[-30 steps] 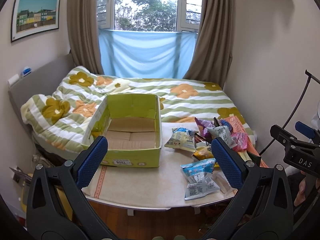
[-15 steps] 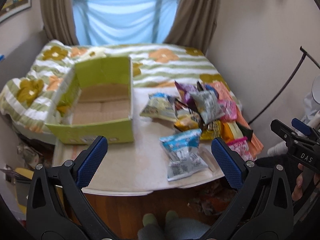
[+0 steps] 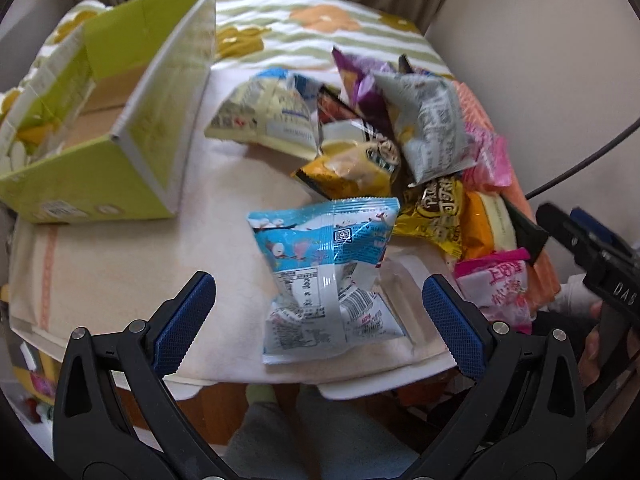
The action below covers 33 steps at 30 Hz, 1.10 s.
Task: Organize snacks
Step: 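Grasp the blue-white snack bag with the left gripper while the right grasps the grey newsprint bag, then carry both bags over the cardboard box and release them inside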
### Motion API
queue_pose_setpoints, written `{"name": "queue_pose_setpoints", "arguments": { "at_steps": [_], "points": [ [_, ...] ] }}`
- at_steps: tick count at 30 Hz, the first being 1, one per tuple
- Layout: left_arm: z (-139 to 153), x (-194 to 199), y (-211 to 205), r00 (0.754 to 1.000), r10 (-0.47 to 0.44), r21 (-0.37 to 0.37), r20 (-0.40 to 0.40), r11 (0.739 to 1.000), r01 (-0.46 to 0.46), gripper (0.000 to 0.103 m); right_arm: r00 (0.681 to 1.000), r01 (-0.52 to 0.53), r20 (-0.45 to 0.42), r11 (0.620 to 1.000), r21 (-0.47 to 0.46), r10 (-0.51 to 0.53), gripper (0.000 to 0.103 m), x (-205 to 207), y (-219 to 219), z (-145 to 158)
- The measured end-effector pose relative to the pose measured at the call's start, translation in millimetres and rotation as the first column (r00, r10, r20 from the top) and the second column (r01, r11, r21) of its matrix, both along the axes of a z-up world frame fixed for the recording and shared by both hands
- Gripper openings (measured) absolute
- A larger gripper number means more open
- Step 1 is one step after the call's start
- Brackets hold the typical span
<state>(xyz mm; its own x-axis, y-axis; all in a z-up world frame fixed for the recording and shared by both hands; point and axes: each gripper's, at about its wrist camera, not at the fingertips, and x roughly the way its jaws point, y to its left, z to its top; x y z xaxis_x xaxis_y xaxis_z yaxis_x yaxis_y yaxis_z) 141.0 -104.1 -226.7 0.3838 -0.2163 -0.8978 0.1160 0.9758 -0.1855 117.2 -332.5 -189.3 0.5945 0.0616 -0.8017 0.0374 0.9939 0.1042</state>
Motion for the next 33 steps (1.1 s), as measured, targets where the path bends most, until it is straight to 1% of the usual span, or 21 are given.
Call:
{"name": "queue_pose_setpoints", "arguments": {
  "at_steps": [5, 8, 11, 13, 14, 15, 16, 17, 18, 19, 21, 26, 27, 29, 30, 31, 33],
  "points": [
    [-33, 16, -13, 0.997, 0.029, 0.016, -0.066, 0.999, -0.028, 0.103, 0.996, -0.089, -0.002, 0.996, 0.023, 0.089, 0.102, 46, 3, -17],
    [-48, 23, -15, 0.994, 0.050, 0.020, -0.096, 0.999, -0.049, 0.102, 0.991, -0.134, 0.000, 0.990, 0.035, 0.134, 0.102, 68, 9, -24],
    [-57, 27, -15, 0.991, 0.063, 0.021, -0.118, 0.998, -0.061, 0.101, 0.984, -0.178, 0.006, 0.983, 0.049, 0.178, 0.102, 86, 17, -30],
    [-65, 30, -15, 0.989, 0.064, 0.018, -0.136, 0.998, -0.062, 0.093, 0.979, -0.202, 0.010, 0.978, 0.052, 0.202, 0.102, 97, 22, -33],
    [-67, 31, -16, 0.988, 0.062, 0.010, -0.143, 0.998, -0.061, 0.092, 0.977, -0.212, 0.011, 0.976, 0.052, 0.212, 0.102, 102, 24, -35],
    [-69, 32, -16, 0.987, 0.061, -0.004, -0.149, 0.998, -0.062, 0.088, 0.975, -0.222, 0.012, 0.974, 0.053, 0.222, 0.102, 107, 26, -36],
    [-72, 33, -16, 0.986, 0.059, -0.017, -0.155, 0.998, -0.062, 0.083, 0.973, -0.230, 0.013, 0.972, 0.055, 0.230, 0.102, 112, 28, -37],
    [-75, 34, -15, 0.985, 0.057, -0.022, -0.160, 0.998, -0.061, 0.081, 0.971, -0.238, 0.012, 0.970, 0.058, 0.238, 0.102, 116, 30, -39],
    [-77, 34, -16, 0.986, 0.053, -0.023, -0.161, 0.998, -0.058, 0.079, 0.969, -0.248, 0.010, 0.967, 0.063, 0.248, 0.102, 121, 32, -41],
    [-77, 33, -17, 0.986, 0.050, -0.026, -0.158, 0.998, -0.055, 0.074, 0.967, -0.254, 0.010, 0.965, 0.066, 0.254, 0.102, 123, 32, -43],
    [-81, 31, -20, 0.988, 0.041, -0.034, -0.148, 0.998, -0.046, 0.068, 0.963, -0.268, 0.006, 0.961, 0.071, 0.268, 0.102, 130, 34, -46],
    [-82, 31, -19, 0.989, 0.039, -0.045, -0.145, 0.998, -0.045, 0.065, 0.956, -0.289, -0.017, 0.952, 0.101, 0.292, 0.102, 140, 38, -55],
    [-80, 30, -20, 0.989, 0.039, -0.043, -0.144, 0.998, -0.046, 0.065, 0.955, -0.292, -0.019, 0.951, 0.104, 0.296, 0.101, 141, 39, -56],
    [-78, 29, -19, 0.988, 0.042, -0.037, -0.146, 0.998, -0.048, 0.065, 0.953, -0.298, -0.021, 0.948, 0.108, 0.302, 0.091, 141, 40, -57],
    [-75, 28, -17, 0.989, 0.044, -0.037, -0.145, 0.998, -0.050, 0.065, 0.950, -0.305, -0.030, 0.946, 0.115, 0.310, 0.082, 141, 40, -58],
    [-73, 27, -16, 0.989, 0.046, -0.037, -0.142, 0.998, -0.051, 0.065, 0.949, -0.306, -0.038, 0.945, 0.119, 0.312, 0.078, 141, 40, -59],
    [-68, 23, -13, 0.989, 0.047, -0.037, -0.139, 0.998, -0.053, 0.064, 0.950, -0.304, -0.041, 0.945, 0.118, 0.311, 0.072, 139, 39, -58]
  ]
}}
